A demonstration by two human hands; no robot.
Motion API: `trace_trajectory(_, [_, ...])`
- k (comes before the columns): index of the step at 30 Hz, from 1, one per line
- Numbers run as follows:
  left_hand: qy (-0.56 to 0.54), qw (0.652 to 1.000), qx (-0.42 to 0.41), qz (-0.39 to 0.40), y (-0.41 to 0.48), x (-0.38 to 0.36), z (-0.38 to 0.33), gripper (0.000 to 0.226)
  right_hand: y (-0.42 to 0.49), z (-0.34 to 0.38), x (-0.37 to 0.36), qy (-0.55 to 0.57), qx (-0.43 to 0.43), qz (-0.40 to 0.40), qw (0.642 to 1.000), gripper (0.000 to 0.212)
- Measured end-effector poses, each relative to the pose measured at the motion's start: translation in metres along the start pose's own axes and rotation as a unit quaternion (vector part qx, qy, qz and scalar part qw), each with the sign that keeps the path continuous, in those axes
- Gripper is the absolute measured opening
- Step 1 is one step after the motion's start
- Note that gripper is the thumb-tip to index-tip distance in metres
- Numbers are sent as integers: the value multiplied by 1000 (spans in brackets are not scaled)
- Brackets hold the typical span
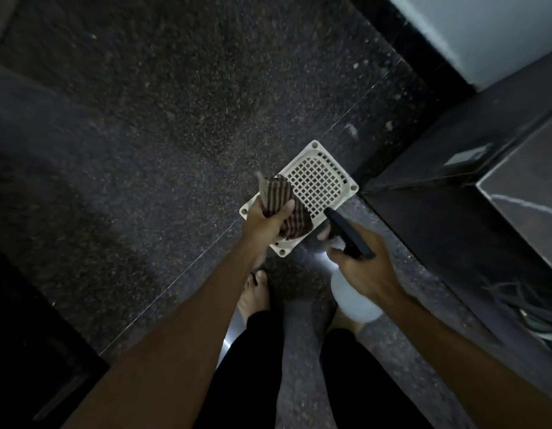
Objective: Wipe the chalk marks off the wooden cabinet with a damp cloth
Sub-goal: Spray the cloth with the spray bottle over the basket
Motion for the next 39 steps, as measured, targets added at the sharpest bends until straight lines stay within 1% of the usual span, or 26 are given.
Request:
trace_trajectory(2, [-56,998,33,19,-19,-5,-5,40,-15,9,3,-2,-21,-19,1000,4])
trace_trajectory(3, [-83,995,46,27,-27,-9,-7,38,-21,13,4,-6,-33,-34,999,5])
trace_trajectory(5, [-118,990,63,43,-39,-16,-11,39,-30,18,5,-23,-43,-55,997,18])
trace_trajectory(8, [-139,986,73,51,-54,-24,-22,54,-35,28,8,-77,-36,-61,995,29])
trace_trajectory(9, [-148,985,75,52,-57,-27,-25,56,-36,30,8,-94,-34,-61,993,31])
trace_trajectory(14, [-142,985,74,61,-70,-34,-36,56,-36,40,14,-135,-67,-89,985,29])
trace_trajectory(18, [-133,986,76,63,-73,-36,-43,56,-36,46,18,-152,-101,-86,979,26])
trace_trajectory(21, [-132,987,75,61,-72,-35,-45,54,-36,46,19,-159,-100,-82,979,26])
trace_trajectory(26, [-126,987,71,64,-70,-31,-47,56,-40,40,24,-149,-89,-99,980,34])
trace_trajectory(31, [-117,988,75,68,-71,-29,-45,60,-46,44,25,-160,-82,-114,977,27])
trace_trajectory(35, [-112,988,77,69,-70,-28,-44,58,-51,45,25,-169,-96,-103,976,22])
trace_trajectory(39, [-116,987,85,71,-70,-30,-44,58,-51,39,28,-176,-108,-100,973,31])
Point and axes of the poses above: each hand's wrist, its own y-axis towards the middle knuckle, its own x-axis out of the back of the hand, z = x × y, the point moved 3 cm from there along y, towards the middle knuckle, and after that the axes turned 6 degrees about -z, right-handed, at the moved point
